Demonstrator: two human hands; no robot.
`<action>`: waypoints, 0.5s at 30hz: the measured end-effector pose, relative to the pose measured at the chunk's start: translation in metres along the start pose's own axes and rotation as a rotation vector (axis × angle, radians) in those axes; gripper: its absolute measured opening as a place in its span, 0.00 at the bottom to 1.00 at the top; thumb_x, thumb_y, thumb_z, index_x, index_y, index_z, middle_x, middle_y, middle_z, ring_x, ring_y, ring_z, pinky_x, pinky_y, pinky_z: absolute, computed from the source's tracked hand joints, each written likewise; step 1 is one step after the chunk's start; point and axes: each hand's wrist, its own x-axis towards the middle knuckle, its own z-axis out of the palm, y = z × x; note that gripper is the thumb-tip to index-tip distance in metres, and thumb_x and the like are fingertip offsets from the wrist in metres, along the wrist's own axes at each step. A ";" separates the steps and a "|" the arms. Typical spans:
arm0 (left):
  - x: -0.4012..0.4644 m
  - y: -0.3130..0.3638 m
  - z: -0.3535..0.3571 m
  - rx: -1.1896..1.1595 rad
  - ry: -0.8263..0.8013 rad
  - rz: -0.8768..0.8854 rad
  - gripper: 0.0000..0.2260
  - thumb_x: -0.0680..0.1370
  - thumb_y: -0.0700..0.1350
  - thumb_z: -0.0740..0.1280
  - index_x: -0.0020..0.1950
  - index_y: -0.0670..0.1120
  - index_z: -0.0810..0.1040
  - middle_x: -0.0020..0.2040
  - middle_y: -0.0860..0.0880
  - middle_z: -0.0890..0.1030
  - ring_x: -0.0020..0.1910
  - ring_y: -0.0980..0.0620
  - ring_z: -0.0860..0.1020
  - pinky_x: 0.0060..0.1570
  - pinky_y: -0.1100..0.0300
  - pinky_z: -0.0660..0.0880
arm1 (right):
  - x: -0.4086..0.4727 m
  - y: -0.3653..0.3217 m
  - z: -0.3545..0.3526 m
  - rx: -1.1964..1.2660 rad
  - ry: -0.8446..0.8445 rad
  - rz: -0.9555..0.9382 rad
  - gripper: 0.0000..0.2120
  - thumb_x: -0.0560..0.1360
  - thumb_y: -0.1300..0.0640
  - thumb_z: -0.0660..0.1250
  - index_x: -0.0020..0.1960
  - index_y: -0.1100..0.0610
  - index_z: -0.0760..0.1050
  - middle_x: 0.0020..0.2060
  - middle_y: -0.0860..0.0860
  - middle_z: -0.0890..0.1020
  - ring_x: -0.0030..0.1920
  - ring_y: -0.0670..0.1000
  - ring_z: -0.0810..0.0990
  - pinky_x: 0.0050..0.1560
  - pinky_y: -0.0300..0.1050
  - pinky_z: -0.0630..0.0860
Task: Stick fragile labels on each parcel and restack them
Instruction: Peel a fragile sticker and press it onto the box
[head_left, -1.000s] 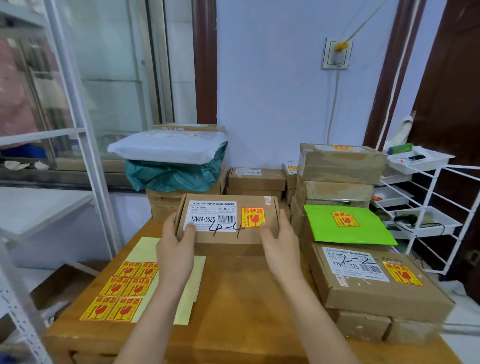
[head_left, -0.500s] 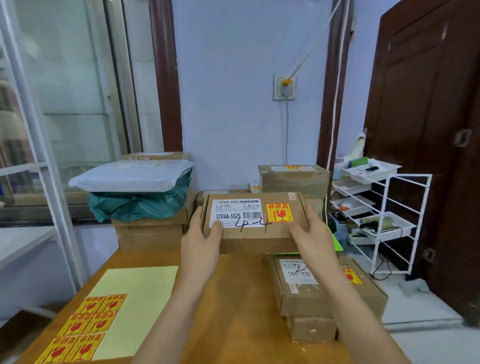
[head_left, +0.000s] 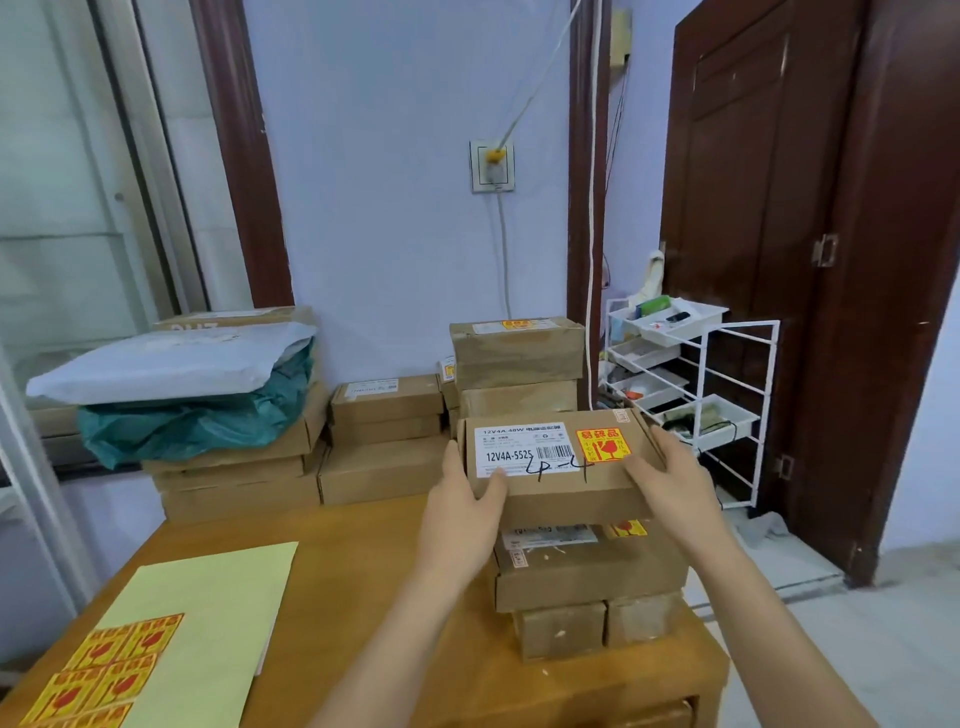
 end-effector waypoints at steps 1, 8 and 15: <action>0.000 -0.001 0.003 0.015 -0.008 -0.001 0.27 0.81 0.50 0.60 0.77 0.48 0.55 0.60 0.55 0.77 0.51 0.59 0.72 0.46 0.65 0.67 | 0.002 0.005 -0.001 -0.016 -0.009 0.011 0.27 0.79 0.55 0.61 0.76 0.57 0.57 0.73 0.53 0.65 0.71 0.54 0.64 0.64 0.47 0.65; -0.003 -0.004 0.017 0.188 -0.026 -0.059 0.28 0.80 0.53 0.59 0.77 0.47 0.54 0.63 0.50 0.77 0.59 0.48 0.76 0.46 0.59 0.69 | 0.013 0.029 -0.001 -0.050 -0.042 0.060 0.26 0.79 0.54 0.61 0.75 0.57 0.61 0.70 0.53 0.69 0.68 0.54 0.68 0.55 0.43 0.65; -0.007 -0.016 0.023 0.258 -0.033 -0.102 0.25 0.79 0.54 0.60 0.73 0.49 0.58 0.63 0.48 0.76 0.59 0.45 0.76 0.52 0.54 0.74 | 0.010 0.046 0.006 -0.050 0.009 0.093 0.23 0.80 0.54 0.59 0.73 0.60 0.64 0.69 0.57 0.71 0.68 0.56 0.69 0.64 0.48 0.66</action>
